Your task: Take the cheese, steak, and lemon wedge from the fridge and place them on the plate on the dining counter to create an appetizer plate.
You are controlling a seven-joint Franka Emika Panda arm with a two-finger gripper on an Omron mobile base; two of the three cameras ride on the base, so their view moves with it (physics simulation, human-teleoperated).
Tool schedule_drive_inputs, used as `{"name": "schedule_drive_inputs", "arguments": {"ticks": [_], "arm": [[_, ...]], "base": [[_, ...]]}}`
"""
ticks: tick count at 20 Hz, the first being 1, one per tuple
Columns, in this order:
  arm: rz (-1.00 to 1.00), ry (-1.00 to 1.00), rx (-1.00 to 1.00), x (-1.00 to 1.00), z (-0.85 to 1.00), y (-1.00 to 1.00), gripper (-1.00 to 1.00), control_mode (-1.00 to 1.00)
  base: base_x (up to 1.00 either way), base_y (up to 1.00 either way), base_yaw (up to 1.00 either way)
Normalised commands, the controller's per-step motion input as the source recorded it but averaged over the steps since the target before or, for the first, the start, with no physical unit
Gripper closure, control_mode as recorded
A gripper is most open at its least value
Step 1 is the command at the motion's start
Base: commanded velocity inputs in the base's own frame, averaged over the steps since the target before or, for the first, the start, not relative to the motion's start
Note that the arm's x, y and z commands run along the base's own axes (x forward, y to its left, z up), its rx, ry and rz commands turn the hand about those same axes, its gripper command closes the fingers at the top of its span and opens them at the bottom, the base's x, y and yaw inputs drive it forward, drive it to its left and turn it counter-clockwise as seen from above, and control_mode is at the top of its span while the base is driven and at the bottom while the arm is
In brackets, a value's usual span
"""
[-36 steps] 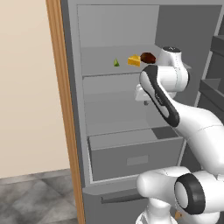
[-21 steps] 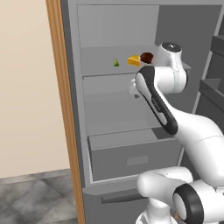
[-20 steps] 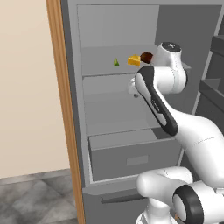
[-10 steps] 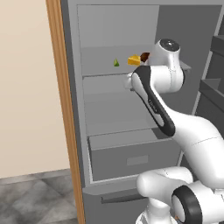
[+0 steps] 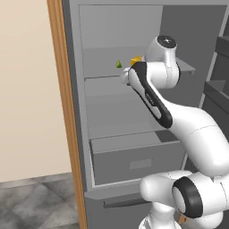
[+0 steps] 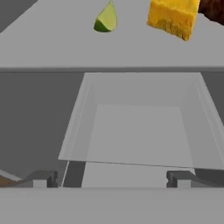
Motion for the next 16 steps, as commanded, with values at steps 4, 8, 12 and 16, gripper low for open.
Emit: {"name": "schedule_drive_inputs", "arguments": {"ticks": [4, 8, 12, 16], "arm": [[0.00, -0.02, 0.04, 0.47, 0.02, 0.11, -1.00, -1.00], [0.00, -0.09, 0.01, 0.36, 0.07, 0.12, -1.00, -1.00], [0.00, -0.15, 0.00, 0.31, 0.00, 0.10, -1.00, -1.00], [0.00, -0.16, 0.00, 0.33, 0.00, 0.09, -1.00, -1.00]], "base": [[0.00, 0.00, 0.00], [0.00, 0.00, 0.00], [0.00, 0.00, 0.00], [0.00, 0.00, 0.00]]}}
